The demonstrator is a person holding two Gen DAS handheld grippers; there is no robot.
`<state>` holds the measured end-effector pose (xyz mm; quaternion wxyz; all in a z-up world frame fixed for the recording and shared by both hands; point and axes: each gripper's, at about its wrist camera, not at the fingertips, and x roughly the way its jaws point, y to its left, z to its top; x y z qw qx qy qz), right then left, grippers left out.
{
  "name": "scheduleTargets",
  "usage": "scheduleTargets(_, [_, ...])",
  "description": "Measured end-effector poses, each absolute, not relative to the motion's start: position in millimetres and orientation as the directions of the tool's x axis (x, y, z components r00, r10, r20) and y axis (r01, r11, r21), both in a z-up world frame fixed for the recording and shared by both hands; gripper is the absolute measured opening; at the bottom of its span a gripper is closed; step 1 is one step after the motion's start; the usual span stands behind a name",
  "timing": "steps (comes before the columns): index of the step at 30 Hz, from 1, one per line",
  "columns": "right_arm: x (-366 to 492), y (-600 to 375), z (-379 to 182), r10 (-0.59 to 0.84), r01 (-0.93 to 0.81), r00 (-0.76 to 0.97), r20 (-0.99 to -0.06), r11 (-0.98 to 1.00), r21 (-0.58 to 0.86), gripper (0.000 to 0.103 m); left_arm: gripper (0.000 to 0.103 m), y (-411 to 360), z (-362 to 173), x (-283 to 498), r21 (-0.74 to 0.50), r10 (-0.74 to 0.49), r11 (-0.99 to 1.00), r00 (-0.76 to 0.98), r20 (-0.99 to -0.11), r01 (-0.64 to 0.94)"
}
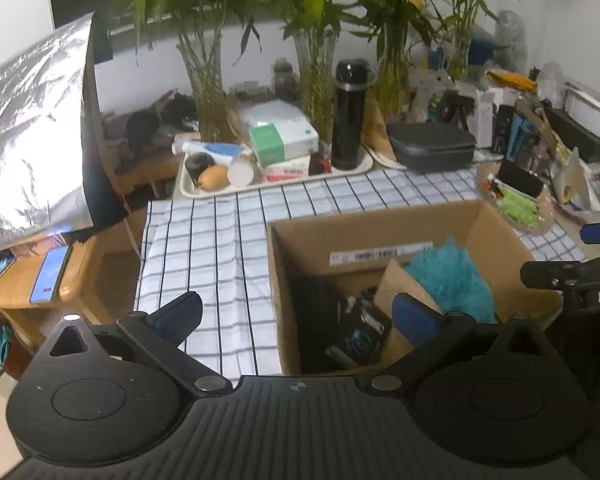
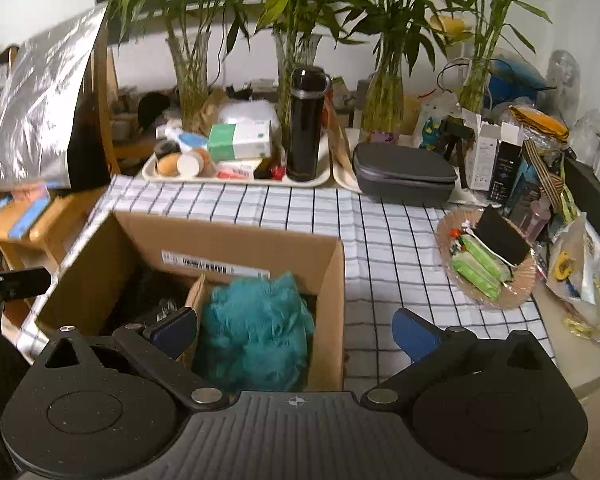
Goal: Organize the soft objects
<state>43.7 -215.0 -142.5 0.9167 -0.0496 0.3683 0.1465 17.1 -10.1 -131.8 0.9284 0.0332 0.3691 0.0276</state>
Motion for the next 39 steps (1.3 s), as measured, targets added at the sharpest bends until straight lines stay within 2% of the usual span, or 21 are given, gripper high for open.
scheduleTargets(8, [32.3,-212.1,-152.7,0.201,-0.310,0.625,-0.754,0.951,-0.003,0.103,0.103,-16.2,-143.6,8.9,0.044,0.046,0.999,0.667,-0.744,-0.019])
scheduleTargets(20, [24.3,-201.9,-175.5,0.185,-0.334,0.537,-0.823,0.943,-0.006,0.103,0.103,-11.4,-166.7,5.5,0.030,0.063,0.997,0.566,-0.822,-0.067])
scheduleTargets(39, [28.9,-203.0,-186.4,0.177,-0.348,0.507,-0.843,0.938,-0.012,0.103,0.103,-2.8,-175.4,5.6,0.057,0.092,0.995,0.535,-0.840,-0.082])
